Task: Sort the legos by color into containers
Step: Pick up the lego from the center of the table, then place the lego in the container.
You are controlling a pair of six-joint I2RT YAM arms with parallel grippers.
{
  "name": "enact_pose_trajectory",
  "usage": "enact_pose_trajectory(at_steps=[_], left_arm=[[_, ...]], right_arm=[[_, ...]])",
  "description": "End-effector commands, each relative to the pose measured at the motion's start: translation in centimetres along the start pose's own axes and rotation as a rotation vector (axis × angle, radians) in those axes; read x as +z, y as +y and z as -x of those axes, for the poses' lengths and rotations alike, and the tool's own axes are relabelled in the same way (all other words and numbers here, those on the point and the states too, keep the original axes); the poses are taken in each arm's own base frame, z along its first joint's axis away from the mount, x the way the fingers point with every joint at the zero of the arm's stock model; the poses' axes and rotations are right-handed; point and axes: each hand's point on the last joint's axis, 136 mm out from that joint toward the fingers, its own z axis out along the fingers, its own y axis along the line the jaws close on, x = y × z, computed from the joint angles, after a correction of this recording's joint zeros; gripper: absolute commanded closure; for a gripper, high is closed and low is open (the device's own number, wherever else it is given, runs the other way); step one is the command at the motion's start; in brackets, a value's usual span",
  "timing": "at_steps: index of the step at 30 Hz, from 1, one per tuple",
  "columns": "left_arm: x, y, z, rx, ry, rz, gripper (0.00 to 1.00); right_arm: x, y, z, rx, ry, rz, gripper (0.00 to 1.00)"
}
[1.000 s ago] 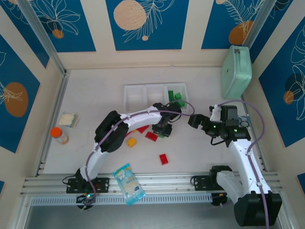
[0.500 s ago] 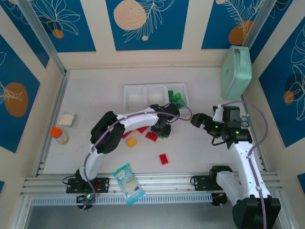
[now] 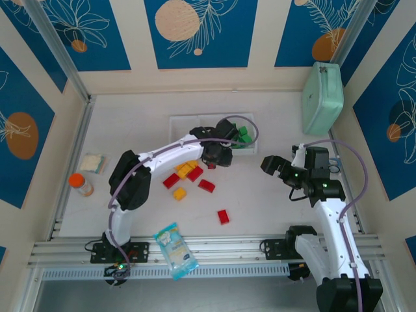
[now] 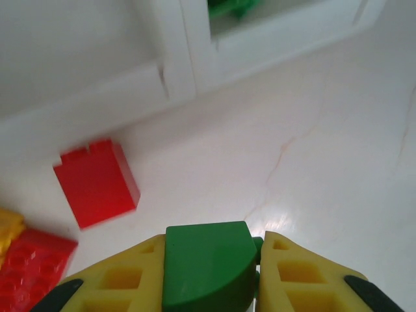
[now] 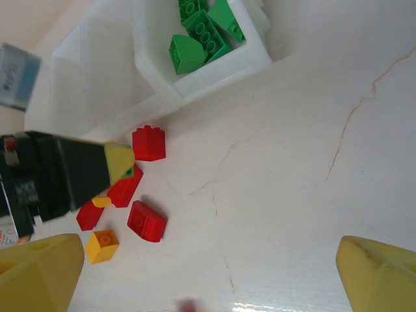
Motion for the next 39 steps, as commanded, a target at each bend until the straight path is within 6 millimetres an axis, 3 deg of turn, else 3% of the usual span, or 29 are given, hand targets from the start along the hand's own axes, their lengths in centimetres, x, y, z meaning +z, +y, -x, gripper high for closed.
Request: enact_pose_trajectory(at_steps=[1,6,11,14,16,20,24,28,33,39], left_arm=[[-2.3,-2.8,5.0,0.001,-0.158,-0.126,0.78],[-1.8,-3.9,10.1,-0.023,-0.278,-0.162,0.77],[-0.7,-3.4,14.2,-0.042,-0.379,-0.142,0.75],[0.4,-2.5,15.5,-0.056,-0.4,-0.119,0.72],[1.4,-1.8,15.9,-0.065,-0.399,-0.105,0.63],[2.7,-0.5,16.7,-0.099,-0.373,-0.113,0.55],[1.9,-1.1,17.5,-0.092,-0.382,-0.177,0.44],[0.0,-1.7,17.5,-0.053,-0.388,-0.202,0.31],[-3.3,-1.2,16.2,-0.005,-0.407,-0.195,0.2],[-6.4,0.7,10.9,0.025,-0.438,-0.221,0.11]], right_arm=[[0.0,-0.5,-0.7,0.034,0.011,-0.009,0.0],[-0.5,0.2,-1.3,0.06,0.031,0.024,0.0],[-1.1,1.4,-2.1,0.068,0.057,0.085,0.0],[-1.5,2.0,-2.3,0.068,0.072,0.109,0.0],[-1.7,2.3,-2.5,0.077,0.088,0.123,0.0],[-2.4,4.4,-3.7,0.135,0.157,0.233,0.0],[-3.2,4.5,-4.6,0.127,0.171,0.212,0.0],[-3.5,4.3,-4.9,0.124,0.176,0.186,0.01],[-2.6,4.9,-5.9,0.121,0.261,0.192,0.01],[-0.8,5.5,-8.6,0.004,0.392,0.084,0.01]])
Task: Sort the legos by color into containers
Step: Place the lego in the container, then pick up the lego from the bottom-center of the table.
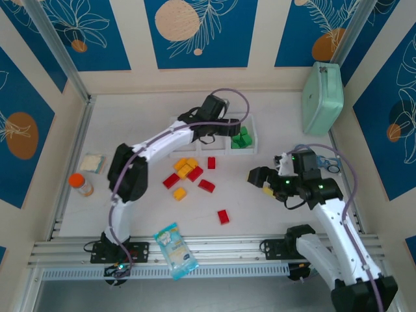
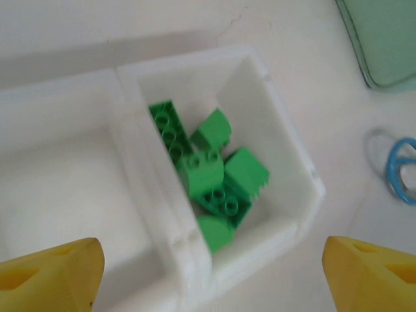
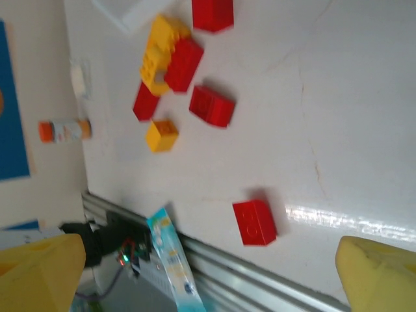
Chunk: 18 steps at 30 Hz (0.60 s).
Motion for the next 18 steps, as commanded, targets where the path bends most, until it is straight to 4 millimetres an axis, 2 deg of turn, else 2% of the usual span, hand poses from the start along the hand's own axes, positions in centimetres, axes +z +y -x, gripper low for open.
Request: enact_pose_trajectory(at_steps=[1,2,3,7,11,14,18], left_arm=[[-4.3,-1.0,0.1,0.036,-0.091,-0.076,0.1],[-5.0,-0.4,-1.1,0.033,-0.083,-0.075,0.09],[-5.5,0.1,-2.2,0.032,-0.071,-0.07,0.0],[-8.9,2.2,-7.3,0.035,-0.004,-0.055,0.0],[-13.4,4.8,-12.7,0.027,0.07,-0.011,0.01],[-17.4,6.8,-15.7,0.019,0.076,0.027,0.01],[-22.6,8.1,-18.1,0.007,0.049,0.032,0.01]], right_arm=[[0.7,0.2,-0.7,-0.042,0.04,-0.101,0.01],[1.1,0.1,-1.0,-0.06,0.058,-0.136,0.01],[1.5,0.0,-1.3,-0.073,0.074,-0.162,0.01],[3.7,-0.2,-2.8,-0.122,0.175,-0.244,0.01],[6.1,-0.5,-4.4,-0.177,0.253,-0.329,0.0],[8.0,-1.0,-5.6,-0.213,0.316,-0.411,0.01],[10.1,-2.1,-6.6,-0.278,0.365,-0.554,0.04]])
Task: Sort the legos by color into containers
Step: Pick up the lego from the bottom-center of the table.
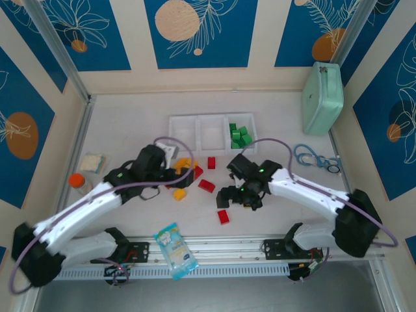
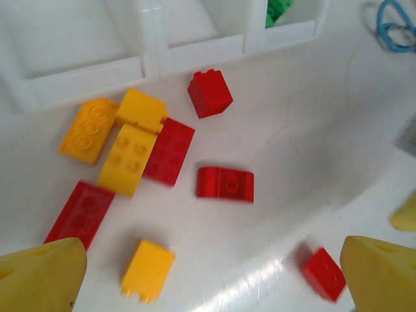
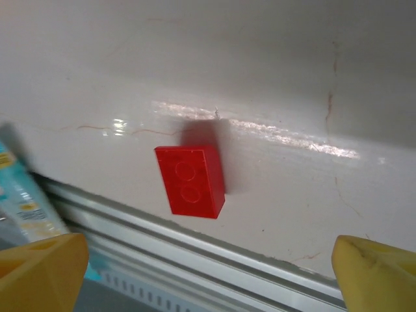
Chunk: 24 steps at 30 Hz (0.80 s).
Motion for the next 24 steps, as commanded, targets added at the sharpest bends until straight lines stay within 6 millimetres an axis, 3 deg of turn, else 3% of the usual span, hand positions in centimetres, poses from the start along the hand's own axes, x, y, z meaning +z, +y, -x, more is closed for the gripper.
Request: enact_pose_trajectory(at_steps=[1,5,9,11,16,24], left_arm=[[-3.7,1.5,-2.9,0.0,0.037,0.038,0.01],[-7.8,2.6,-4.4,0.011,0.011,0.064,0.01],[-10.2,2.3,-4.2,0.006,-0.079,0.016,0.01],[-11.0,2.4,-4.1,0.007,-0.107,0.013,0.0],[-11.6,2.7,-4.0,0.021,-0.117,0.029,0.01],[-10.6,2.5,-4.2,0.047,-0.065,0.034,0.01]], right_arm=[[1.1,0.0,0.7,-0.018,-0.005,-0.13,0.05],[3.6,1.3,0.9,-0.076,0.05,-0.182,0.1],[5.5,1.5,1.2,-0.122,0.084,-0.253,0.14],[6.3,1.8,1.2,-0.144,0.101,-0.268,0.21],[7.5,1.8,0.7,-0.159,0.13,-0.294,0.33],[7.8,1.1,-0.4,-0.148,0.161,-0.296,0.48]])
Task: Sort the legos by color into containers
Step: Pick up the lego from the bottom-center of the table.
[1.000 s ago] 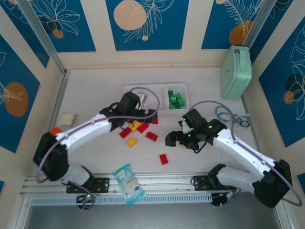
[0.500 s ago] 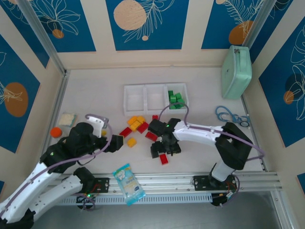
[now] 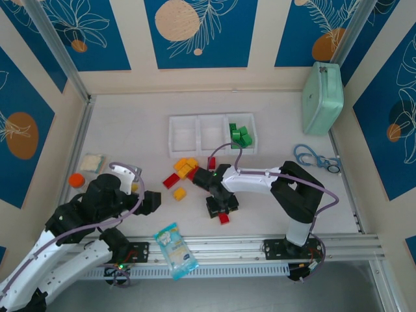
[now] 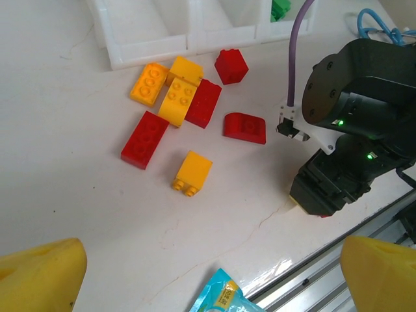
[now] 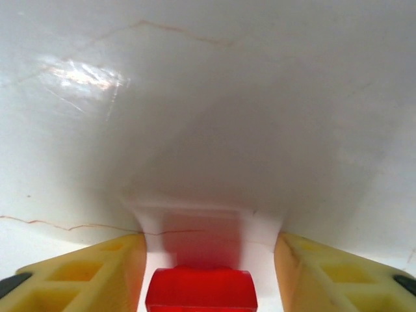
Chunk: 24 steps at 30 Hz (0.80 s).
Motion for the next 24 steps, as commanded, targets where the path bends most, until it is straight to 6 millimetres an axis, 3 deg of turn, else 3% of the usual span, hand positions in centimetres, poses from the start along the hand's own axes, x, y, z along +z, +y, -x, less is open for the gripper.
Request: enact_pose_trajectory(at_steps=[1,6,9,15,19,24], left_arm=[[-0.3,-0.2,0.4,0.038,0.003,-0.001,0.01],[0.1,-0.3,0.4,0.052,0.014,0.003,0.01],[0.2,-0.3,0.4,0.054,0.013,0.003,0.01],[0.3,-0.5,0.3,0.055,0.017,-0.009,0.01],[0.2,-0.5,0.4,0.052,0.006,-0.013,0.01],[0.4,-0.4,0.4,0.05,0.003,-0.011,0.01]], right_arm=[[0.5,0.2,-1.2,-0.003,0.041,0.02,0.51],[0.3,0.0,-1.9,-0.009,0.054,0.027,0.62],[-0.2,1.1,-1.8,-0.036,0.06,0.103,0.75],[-3.9,1.5,0.3,-0.02,-0.019,0.235,0.78],[-8.1,-0.3,3.5,0.007,-0.151,0.261,0.78],[-15.0,-2.1,10.3,0.031,-0.391,0.354,0.8]])
